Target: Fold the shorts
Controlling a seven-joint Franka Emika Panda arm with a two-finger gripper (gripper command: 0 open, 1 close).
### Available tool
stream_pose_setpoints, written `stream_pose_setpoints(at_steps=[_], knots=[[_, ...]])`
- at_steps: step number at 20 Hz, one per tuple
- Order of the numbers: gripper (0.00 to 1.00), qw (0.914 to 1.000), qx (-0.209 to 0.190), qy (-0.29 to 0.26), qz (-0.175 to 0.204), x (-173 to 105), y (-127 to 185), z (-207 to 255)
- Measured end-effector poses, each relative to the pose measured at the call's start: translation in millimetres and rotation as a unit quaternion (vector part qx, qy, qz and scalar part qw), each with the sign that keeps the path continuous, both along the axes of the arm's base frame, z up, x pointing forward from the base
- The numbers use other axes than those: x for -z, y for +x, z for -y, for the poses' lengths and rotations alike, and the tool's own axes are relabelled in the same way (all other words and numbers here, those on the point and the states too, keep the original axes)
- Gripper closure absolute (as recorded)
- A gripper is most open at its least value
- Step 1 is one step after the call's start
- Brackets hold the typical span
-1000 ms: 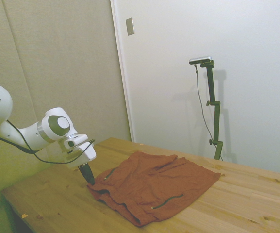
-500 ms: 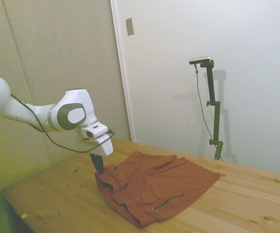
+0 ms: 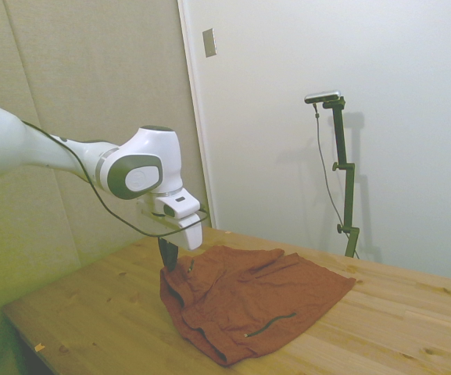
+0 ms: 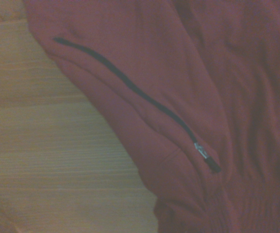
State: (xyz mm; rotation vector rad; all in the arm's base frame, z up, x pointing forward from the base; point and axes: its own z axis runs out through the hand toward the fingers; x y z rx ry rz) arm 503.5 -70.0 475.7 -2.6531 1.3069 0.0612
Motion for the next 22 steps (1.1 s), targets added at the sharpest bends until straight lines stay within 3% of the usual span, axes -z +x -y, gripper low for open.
stream_pose_setpoints(at_steps=[10, 18, 22], knots=[[1.00, 0.9981, 0.058, 0.019, -0.004, 15, -31, 101], [1.00, 0.9973, 0.070, 0.019, 0.013, -18, -38, 123], [1.00, 0.9950, 0.095, 0.028, -0.008, 8, -50, 152]])
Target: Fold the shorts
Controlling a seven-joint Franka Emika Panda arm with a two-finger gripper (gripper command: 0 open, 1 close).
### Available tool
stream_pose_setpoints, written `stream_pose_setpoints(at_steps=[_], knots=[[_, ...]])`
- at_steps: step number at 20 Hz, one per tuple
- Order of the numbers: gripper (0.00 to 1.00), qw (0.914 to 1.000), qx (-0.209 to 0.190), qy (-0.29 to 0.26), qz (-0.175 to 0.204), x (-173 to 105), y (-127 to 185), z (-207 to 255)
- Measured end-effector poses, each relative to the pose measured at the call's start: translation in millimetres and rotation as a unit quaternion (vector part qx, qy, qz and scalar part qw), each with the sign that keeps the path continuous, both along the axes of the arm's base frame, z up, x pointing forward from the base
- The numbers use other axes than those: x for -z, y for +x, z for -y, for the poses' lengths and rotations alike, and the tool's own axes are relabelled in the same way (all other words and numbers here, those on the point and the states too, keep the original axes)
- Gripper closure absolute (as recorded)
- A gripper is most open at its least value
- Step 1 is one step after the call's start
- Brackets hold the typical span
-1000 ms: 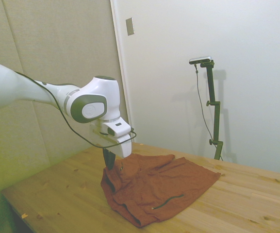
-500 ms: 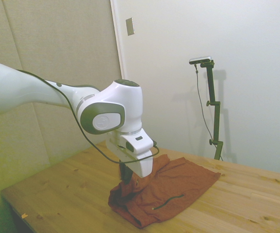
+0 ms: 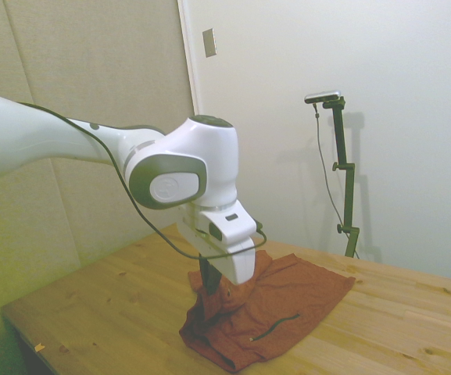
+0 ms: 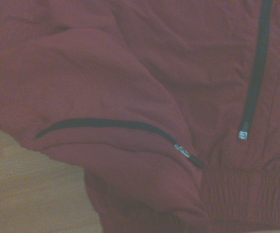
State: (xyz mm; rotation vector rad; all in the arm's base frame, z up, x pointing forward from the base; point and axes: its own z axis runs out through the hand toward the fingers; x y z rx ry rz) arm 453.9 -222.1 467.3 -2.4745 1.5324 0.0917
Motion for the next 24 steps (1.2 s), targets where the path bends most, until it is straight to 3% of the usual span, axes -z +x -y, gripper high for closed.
stream_pose_setpoints(at_steps=[1, 4, 8, 15, 18, 21, 24], knots=[[0.00, 0.9999, 0.010, 0.007, -0.006, 11, -3, 13], [0.00, 0.9989, 0.039, 0.023, -0.007, 34, -10, 50], [0.00, 0.9971, 0.070, 0.029, -0.002, 38, -18, 81], [0.00, 0.9965, 0.076, 0.034, -0.007, 45, -19, 86], [0.00, 0.9969, 0.075, 0.025, -0.002, 35, -16, 85], [0.00, 0.9974, 0.058, -0.042, -0.001, -2, -6, 52], [0.00, 0.9923, 0.019, -0.122, -0.007, -27, 14, -56]])
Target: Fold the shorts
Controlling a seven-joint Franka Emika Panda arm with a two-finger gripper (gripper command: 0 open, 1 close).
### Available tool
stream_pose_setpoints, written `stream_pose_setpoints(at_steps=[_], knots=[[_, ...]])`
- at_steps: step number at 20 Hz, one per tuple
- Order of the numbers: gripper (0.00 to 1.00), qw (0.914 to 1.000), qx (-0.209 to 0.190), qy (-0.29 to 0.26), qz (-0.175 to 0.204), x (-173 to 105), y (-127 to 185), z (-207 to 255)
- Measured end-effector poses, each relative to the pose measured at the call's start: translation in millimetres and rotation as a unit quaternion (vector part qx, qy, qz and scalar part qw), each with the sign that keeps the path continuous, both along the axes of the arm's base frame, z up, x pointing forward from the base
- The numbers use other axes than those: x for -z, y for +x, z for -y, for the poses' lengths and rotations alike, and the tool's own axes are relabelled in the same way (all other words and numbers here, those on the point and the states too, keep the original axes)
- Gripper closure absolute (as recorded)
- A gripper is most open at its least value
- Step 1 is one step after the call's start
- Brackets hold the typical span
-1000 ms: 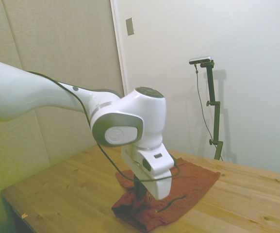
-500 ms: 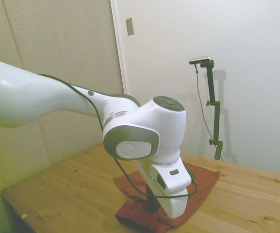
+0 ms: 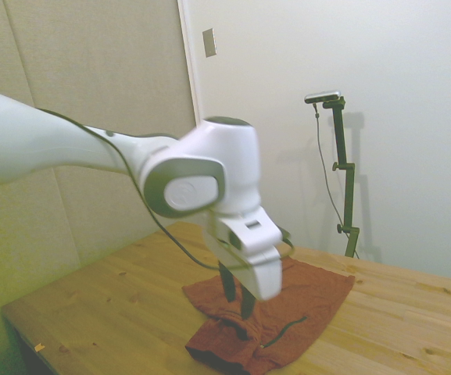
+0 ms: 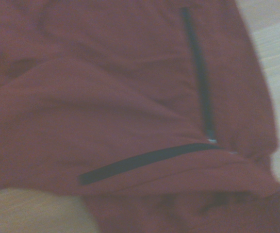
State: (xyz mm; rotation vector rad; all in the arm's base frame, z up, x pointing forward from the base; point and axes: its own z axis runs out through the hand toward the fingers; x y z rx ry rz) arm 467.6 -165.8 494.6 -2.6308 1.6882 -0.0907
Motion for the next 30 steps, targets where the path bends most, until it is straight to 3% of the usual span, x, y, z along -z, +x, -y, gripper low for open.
stream_pose_setpoints(at_steps=[4, 8, 12, 18, 19, 23, 30], knots=[[0.00, 0.9924, -0.055, -0.109, -0.012, 35, 23, -157], [0.00, 0.9692, -0.104, -0.223, -0.016, 78, 37, -222], [0.00, 0.9336, -0.161, -0.320, -0.011, 110, 40, -244], [0.00, 0.8624, -0.259, -0.435, 0.023, 145, 28, -281], [0.00, 0.8554, -0.267, -0.443, 0.026, 149, 26, -284], [0.00, 0.8490, -0.289, -0.442, 0.025, 169, 23, -296], [0.00, 0.8492, -0.311, -0.424, 0.048, 178, 34, -310]])
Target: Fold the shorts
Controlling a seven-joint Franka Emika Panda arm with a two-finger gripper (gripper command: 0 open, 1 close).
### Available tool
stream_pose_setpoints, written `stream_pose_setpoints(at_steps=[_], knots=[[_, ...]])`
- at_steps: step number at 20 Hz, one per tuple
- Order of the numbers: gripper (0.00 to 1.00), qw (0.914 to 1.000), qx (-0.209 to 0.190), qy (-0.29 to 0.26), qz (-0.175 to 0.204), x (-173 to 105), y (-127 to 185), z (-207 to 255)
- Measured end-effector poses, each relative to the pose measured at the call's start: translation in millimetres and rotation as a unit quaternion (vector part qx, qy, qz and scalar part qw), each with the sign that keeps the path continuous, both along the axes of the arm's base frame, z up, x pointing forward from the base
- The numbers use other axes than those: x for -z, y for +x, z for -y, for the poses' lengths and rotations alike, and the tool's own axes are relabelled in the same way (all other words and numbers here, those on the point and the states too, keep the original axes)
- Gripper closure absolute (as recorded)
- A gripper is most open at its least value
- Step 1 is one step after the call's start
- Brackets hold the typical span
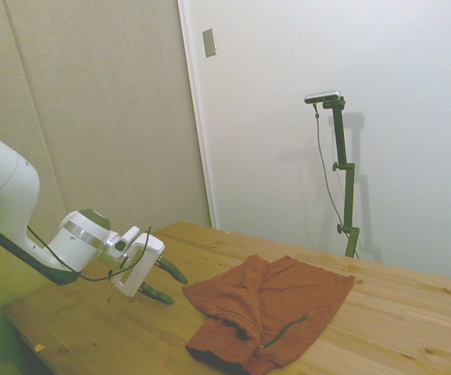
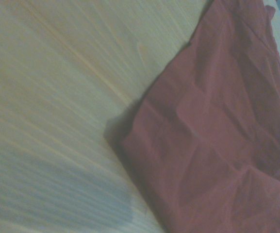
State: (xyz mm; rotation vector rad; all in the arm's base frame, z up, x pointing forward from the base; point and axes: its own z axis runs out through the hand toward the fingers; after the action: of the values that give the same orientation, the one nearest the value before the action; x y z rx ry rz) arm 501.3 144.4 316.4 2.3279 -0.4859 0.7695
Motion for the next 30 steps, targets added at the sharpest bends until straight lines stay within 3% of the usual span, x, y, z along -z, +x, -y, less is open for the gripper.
stream_pose_setpoints(at_steps=[13, 14, 30], knots=[[0.00, 0.9990, 0.019, 0.034, 0.021, -4, 41, 46], [1.00, 0.9990, 0.022, 0.034, 0.021, -4, 43, 49], [1.00, 0.9988, 0.014, 0.041, 0.021, 7, 57, 49]])
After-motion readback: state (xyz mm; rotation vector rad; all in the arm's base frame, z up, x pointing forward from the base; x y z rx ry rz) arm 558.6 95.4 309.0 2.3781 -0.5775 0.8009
